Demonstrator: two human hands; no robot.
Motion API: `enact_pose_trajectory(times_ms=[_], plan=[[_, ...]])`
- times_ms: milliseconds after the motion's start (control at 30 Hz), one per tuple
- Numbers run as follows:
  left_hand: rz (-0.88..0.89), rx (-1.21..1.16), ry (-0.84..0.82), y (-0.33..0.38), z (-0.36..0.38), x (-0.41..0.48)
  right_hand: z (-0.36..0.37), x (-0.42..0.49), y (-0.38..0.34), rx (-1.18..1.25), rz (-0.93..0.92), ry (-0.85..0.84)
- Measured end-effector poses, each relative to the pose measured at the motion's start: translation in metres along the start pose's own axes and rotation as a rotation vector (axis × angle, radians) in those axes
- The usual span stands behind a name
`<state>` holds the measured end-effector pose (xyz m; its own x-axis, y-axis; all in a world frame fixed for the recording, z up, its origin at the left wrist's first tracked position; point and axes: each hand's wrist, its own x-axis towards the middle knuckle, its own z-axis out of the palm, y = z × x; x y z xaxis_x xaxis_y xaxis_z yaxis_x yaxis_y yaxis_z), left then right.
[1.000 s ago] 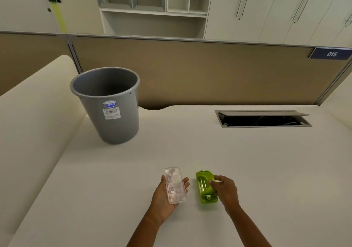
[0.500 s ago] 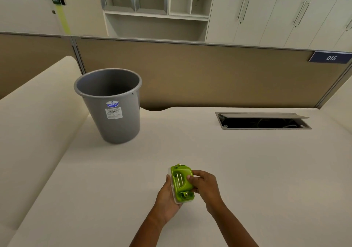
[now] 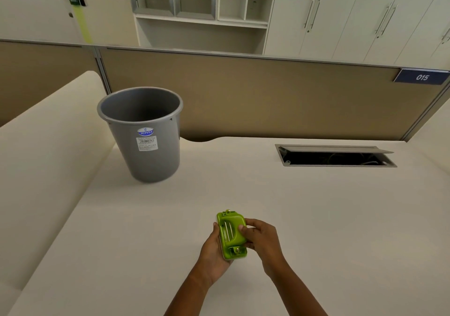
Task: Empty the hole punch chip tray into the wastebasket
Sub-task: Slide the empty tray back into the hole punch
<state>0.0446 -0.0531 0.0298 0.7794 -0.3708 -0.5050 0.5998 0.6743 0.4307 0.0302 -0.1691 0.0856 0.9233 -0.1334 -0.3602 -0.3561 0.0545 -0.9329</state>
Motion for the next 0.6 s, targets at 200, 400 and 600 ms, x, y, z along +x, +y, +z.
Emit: enact_pose_trajectory(times_ms=[200, 400, 600], plan=[[0.018, 0.008, -0.001, -0.0015, 0.0005, -0.0004, -0.0007, -0.0003, 0.0021, 0.0, -0.009, 0.008], [0.063, 0.031, 0.006, -0.0031, 0.0048, -0.0005, 0.0009, 0.0008, 0.0033, -0.006, -0.018, 0.043], [0.165, 0.117, -0.035, -0.0034, 0.0042, 0.0003, -0.0018, 0.0018, 0.0042, -0.071, -0.048, 0.059]])
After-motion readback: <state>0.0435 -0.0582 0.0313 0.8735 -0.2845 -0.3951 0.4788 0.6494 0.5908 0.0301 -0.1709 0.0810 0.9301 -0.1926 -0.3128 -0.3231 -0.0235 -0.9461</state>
